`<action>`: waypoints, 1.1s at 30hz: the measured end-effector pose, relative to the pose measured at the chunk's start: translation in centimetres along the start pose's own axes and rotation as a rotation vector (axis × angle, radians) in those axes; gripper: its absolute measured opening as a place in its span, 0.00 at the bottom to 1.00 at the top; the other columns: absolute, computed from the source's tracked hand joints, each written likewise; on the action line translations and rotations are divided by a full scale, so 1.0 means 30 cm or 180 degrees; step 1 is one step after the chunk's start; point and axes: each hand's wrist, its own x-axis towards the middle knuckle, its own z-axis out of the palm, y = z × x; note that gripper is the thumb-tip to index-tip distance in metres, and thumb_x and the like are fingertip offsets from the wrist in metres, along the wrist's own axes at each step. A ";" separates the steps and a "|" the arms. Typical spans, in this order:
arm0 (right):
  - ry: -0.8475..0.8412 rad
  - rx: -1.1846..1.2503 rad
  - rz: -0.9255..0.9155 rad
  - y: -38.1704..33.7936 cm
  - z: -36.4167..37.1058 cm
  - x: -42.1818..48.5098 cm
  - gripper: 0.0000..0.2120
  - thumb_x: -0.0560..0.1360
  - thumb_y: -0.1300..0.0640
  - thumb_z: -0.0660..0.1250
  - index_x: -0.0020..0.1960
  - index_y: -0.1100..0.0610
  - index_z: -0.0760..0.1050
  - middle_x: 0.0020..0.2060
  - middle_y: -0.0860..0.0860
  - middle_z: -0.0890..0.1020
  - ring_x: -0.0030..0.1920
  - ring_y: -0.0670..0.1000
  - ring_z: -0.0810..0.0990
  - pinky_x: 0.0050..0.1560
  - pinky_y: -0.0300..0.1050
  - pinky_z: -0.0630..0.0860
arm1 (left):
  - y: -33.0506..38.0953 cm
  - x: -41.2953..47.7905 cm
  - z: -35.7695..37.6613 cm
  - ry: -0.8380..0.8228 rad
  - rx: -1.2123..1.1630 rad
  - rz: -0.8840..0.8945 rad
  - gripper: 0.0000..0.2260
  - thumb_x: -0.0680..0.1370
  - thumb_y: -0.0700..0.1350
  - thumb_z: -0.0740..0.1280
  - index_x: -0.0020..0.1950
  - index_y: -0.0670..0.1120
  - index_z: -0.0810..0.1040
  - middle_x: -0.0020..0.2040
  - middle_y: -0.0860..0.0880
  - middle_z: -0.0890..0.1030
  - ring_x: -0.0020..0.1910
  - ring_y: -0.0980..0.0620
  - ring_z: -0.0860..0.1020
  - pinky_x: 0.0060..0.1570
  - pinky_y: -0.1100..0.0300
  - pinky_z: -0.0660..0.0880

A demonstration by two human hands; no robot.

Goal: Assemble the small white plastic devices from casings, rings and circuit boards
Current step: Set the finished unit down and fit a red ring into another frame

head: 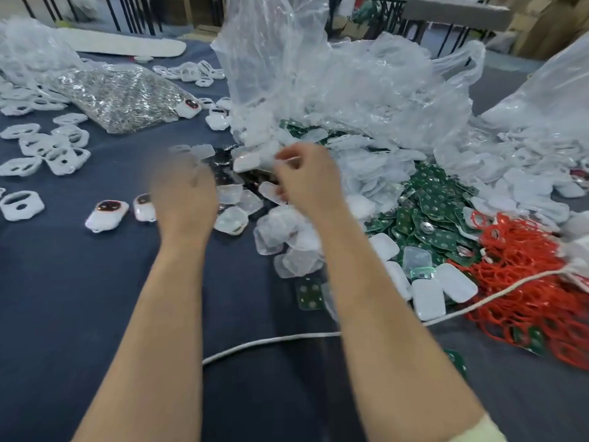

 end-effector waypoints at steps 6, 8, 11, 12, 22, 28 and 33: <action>0.0287 -0.1586 0.0755 0.224 -0.355 -0.075 0.10 0.73 0.58 0.66 0.53 0.58 0.80 0.52 0.57 0.82 0.55 0.58 0.79 0.56 0.47 0.74 | 0.228 -0.217 0.208 -0.1401 -0.1507 -0.0165 0.06 0.81 0.41 0.62 0.57 0.49 0.71 0.50 0.46 0.81 0.40 0.55 0.82 0.47 0.54 0.80; -0.0080 -0.1969 0.1002 0.280 -0.358 -0.090 0.17 0.73 0.55 0.67 0.62 0.57 0.75 0.60 0.59 0.77 0.61 0.60 0.74 0.62 0.52 0.71 | 0.249 -0.269 0.245 -0.1640 -0.1919 -0.0574 0.05 0.81 0.40 0.61 0.56 0.48 0.71 0.47 0.46 0.81 0.34 0.59 0.81 0.39 0.60 0.81; 0.0016 -0.2247 0.0866 0.333 -0.326 -0.092 0.24 0.76 0.55 0.64 0.70 0.52 0.66 0.67 0.58 0.70 0.66 0.62 0.67 0.64 0.53 0.65 | 0.230 -0.286 0.264 -0.1589 -0.2226 -0.1048 0.05 0.81 0.38 0.61 0.57 0.44 0.72 0.45 0.46 0.81 0.32 0.58 0.81 0.34 0.65 0.79; 0.0209 -0.2190 0.0750 0.342 -0.314 -0.090 0.23 0.76 0.56 0.63 0.71 0.51 0.65 0.66 0.57 0.70 0.66 0.61 0.67 0.63 0.53 0.66 | 0.216 -0.281 0.262 -0.1503 -0.2244 -0.1134 0.05 0.81 0.38 0.61 0.56 0.43 0.73 0.44 0.46 0.81 0.31 0.58 0.81 0.33 0.65 0.78; 0.1034 -0.0938 0.0255 0.338 -0.234 -0.055 0.04 0.77 0.56 0.65 0.50 0.53 0.72 0.51 0.54 0.78 0.52 0.54 0.75 0.49 0.47 0.70 | 0.140 -0.235 0.223 -0.1200 -0.2269 -0.1157 0.05 0.80 0.38 0.61 0.48 0.46 0.74 0.41 0.47 0.81 0.31 0.58 0.81 0.33 0.65 0.78; 0.1366 -0.0827 0.0350 0.345 -0.240 -0.047 0.06 0.79 0.56 0.62 0.50 0.58 0.74 0.51 0.55 0.77 0.51 0.53 0.74 0.45 0.41 0.64 | 0.122 -0.224 0.206 -0.1076 -0.2263 -0.1100 0.07 0.81 0.38 0.60 0.47 0.47 0.74 0.39 0.49 0.81 0.30 0.60 0.80 0.33 0.66 0.77; 0.1451 -0.1039 0.0463 0.351 -0.267 -0.054 0.08 0.77 0.61 0.60 0.56 0.57 0.72 0.55 0.56 0.77 0.58 0.57 0.72 0.53 0.46 0.66 | 0.111 -0.204 0.205 -0.0586 -0.1812 -0.0797 0.07 0.79 0.37 0.62 0.46 0.48 0.75 0.43 0.49 0.81 0.43 0.52 0.80 0.42 0.58 0.79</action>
